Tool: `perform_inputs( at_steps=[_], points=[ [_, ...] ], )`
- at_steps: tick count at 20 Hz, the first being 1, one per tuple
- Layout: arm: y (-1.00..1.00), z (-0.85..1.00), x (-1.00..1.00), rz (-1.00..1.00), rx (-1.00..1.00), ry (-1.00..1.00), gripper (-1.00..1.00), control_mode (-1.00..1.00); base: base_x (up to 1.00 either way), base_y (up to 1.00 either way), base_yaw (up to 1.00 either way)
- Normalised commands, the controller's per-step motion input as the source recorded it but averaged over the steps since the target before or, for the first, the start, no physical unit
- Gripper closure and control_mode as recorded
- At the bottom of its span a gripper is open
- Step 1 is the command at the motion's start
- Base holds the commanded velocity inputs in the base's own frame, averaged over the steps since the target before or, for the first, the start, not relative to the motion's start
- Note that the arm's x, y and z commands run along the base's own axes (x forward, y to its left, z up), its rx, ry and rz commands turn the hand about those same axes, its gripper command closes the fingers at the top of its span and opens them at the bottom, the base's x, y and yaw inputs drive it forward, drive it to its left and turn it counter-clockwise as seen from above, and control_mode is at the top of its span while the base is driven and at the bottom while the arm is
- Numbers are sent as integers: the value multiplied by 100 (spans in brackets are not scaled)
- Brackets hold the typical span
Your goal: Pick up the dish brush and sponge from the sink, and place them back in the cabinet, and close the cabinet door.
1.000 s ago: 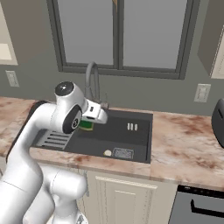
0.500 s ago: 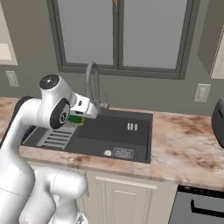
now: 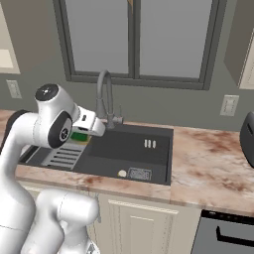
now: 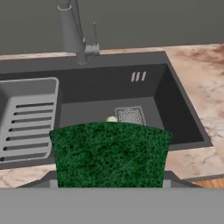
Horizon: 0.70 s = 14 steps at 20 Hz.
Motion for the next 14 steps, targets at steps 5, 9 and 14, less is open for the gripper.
perform_inputs(
  at_steps=[5,9,14],
  points=[
    [18,0,-24,0,0,0,100,-100,0,0,0],
    [20,3,-18,0,0,0,100,-100,0,0,0],
    [12,8,-6,1,0,0,100,-100,0,0,0]
  ],
)
